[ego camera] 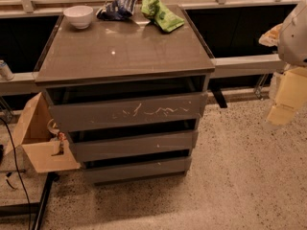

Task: Open top drawer

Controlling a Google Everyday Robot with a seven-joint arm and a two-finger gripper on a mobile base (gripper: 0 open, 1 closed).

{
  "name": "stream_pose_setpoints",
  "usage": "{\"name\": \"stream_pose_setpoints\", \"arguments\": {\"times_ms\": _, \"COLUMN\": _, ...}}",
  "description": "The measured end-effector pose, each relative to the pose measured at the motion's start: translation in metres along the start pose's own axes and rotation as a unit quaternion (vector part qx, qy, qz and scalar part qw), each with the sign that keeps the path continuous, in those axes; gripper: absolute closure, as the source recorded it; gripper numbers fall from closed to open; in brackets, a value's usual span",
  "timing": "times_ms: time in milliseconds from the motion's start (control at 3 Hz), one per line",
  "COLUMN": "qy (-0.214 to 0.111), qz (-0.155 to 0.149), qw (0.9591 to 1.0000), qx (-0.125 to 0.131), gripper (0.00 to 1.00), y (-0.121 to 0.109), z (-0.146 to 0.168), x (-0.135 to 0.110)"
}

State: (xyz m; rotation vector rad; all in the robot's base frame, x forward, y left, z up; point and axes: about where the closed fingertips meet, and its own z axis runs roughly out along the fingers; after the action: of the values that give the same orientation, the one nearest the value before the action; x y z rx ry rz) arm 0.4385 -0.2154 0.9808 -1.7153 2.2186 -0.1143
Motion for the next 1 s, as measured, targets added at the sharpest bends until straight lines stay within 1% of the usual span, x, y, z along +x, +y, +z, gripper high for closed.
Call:
{"name": "stream_pose_setpoints", "arguments": {"times_ms": 333, "qy": -0.004, "qz": -0.002, "qw": 1.0, "qx": 0.004, "gripper": 0.0, "y": -0.001, "z": 0.005, "x": 0.001}}
{"name": "stream_pose_setpoints", "arguments": {"times_ms": 667, "qy": -0.018, "qz": -0.009, "qw": 0.9998, "qx": 0.004, "gripper": 0.0, "y": -0.002, "z": 0.02, "x": 0.002}}
{"name": "stream_pose_setpoints", "arguments": {"times_ms": 1000, "qy": -0.032, "qz": -0.029, "qw": 0.9991, "qx": 0.0, "gripper": 0.0, "y": -0.004, "z": 0.041, "x": -0.005}}
